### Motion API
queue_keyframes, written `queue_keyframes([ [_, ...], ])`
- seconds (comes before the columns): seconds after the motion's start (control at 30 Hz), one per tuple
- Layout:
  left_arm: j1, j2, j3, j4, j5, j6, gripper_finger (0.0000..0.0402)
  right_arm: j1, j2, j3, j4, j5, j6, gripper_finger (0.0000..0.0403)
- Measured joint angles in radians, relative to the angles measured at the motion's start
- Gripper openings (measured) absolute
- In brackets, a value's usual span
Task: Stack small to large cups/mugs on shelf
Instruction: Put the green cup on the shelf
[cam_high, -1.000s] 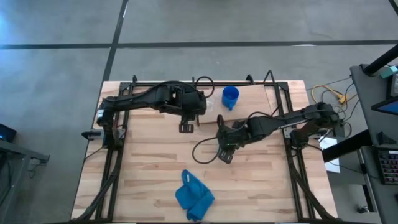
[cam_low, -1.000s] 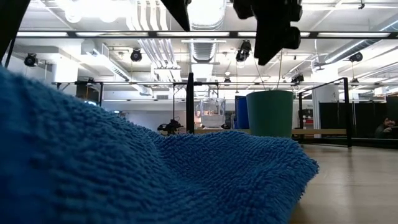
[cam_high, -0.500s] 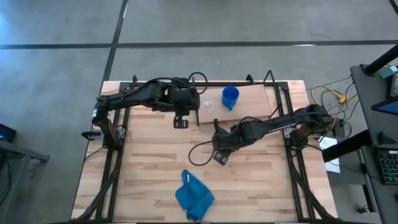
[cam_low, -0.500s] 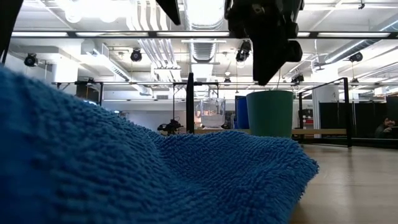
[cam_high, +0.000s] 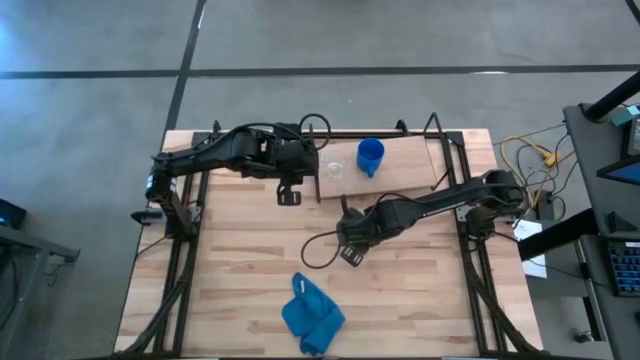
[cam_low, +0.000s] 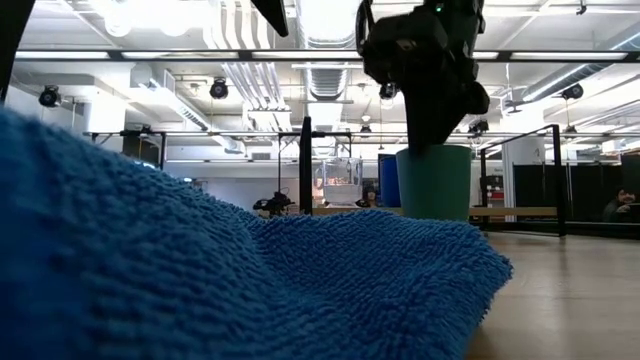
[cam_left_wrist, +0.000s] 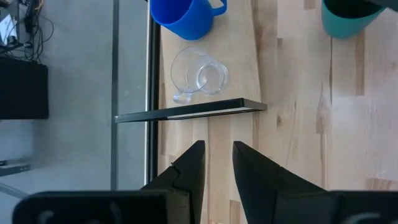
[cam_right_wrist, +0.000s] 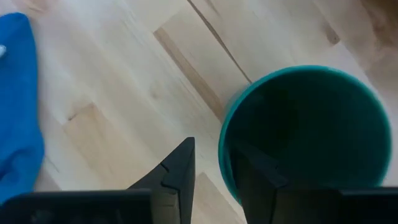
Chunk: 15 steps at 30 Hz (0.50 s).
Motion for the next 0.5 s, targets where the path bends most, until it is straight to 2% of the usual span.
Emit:
queue_keyframes([
  [0.17, 0.0, 0.0, 0.0, 0.0, 0.0, 0.0, 0.0068, 0.0, 0.024, 0.0, -0.001, 0.0, 0.0, 0.0083],
  [0.4, 0.0, 0.0, 0.0, 0.0, 0.0, 0.0, 0.0068, 0.0, 0.025, 0.008, -0.003, 0.0, -0.017, 0.0017],
  [0.5, 0.0, 0.0, 0.0, 0.0, 0.0, 0.0, 0.0068, 0.0, 0.02, 0.024, -0.032, -0.001, -0.018, 0.0011],
])
